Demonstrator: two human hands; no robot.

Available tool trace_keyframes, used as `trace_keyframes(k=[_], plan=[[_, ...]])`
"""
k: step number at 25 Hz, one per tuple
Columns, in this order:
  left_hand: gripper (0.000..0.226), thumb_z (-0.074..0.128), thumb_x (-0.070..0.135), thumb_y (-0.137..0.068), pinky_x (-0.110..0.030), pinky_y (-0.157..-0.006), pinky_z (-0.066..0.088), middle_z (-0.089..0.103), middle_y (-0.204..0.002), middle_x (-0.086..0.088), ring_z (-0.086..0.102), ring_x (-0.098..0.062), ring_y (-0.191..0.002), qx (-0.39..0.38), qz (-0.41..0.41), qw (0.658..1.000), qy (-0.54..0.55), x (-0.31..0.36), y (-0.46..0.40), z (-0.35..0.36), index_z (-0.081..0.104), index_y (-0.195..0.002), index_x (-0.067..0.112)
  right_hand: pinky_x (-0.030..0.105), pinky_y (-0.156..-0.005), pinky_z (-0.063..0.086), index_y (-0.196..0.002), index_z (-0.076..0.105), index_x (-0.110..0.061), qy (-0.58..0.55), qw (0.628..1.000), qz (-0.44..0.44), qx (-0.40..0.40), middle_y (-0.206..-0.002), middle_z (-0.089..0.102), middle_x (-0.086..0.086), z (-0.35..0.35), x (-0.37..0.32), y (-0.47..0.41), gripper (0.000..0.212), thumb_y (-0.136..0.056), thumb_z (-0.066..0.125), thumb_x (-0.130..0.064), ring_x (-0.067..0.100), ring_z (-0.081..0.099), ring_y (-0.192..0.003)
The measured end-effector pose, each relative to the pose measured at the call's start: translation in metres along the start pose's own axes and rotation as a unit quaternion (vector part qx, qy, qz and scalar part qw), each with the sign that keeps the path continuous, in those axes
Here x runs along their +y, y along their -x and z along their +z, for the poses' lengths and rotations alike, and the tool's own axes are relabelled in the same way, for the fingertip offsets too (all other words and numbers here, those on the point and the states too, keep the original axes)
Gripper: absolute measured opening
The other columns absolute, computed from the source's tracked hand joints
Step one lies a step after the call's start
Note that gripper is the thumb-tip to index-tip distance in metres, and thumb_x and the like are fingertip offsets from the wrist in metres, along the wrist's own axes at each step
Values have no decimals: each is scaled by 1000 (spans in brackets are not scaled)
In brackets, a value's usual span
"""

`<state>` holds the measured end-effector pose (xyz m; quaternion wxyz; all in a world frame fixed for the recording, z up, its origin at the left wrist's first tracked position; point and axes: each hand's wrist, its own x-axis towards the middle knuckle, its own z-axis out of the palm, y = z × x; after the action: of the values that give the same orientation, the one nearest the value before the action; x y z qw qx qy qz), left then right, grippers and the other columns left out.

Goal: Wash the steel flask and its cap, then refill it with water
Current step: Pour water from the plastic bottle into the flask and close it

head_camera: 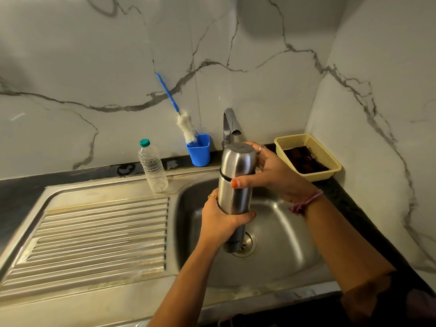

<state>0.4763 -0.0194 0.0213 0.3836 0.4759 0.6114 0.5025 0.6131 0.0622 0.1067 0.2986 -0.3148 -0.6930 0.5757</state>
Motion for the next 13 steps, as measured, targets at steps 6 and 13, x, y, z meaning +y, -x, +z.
trace_keyframes(k=[6,13], plan=[[70,93,17,-57,-20,-74,55,63,-104,6,64,-9,-92,0,13,1000,-13,-4,-1,3,53,-114,25,39,-101,45,-134,44,-17,-26,996,34,-82,-128,60,3,-16,5,3,81,-63,82,-16,19,56,-121],[68,92,21,-54,-27,-74,59,65,-103,1,66,-14,-91,29,-2,1000,1,-9,-1,8,54,-110,24,21,-72,56,-115,51,-23,-27,983,32,179,-107,64,-2,31,11,7,70,-56,88,-25,13,64,-95]])
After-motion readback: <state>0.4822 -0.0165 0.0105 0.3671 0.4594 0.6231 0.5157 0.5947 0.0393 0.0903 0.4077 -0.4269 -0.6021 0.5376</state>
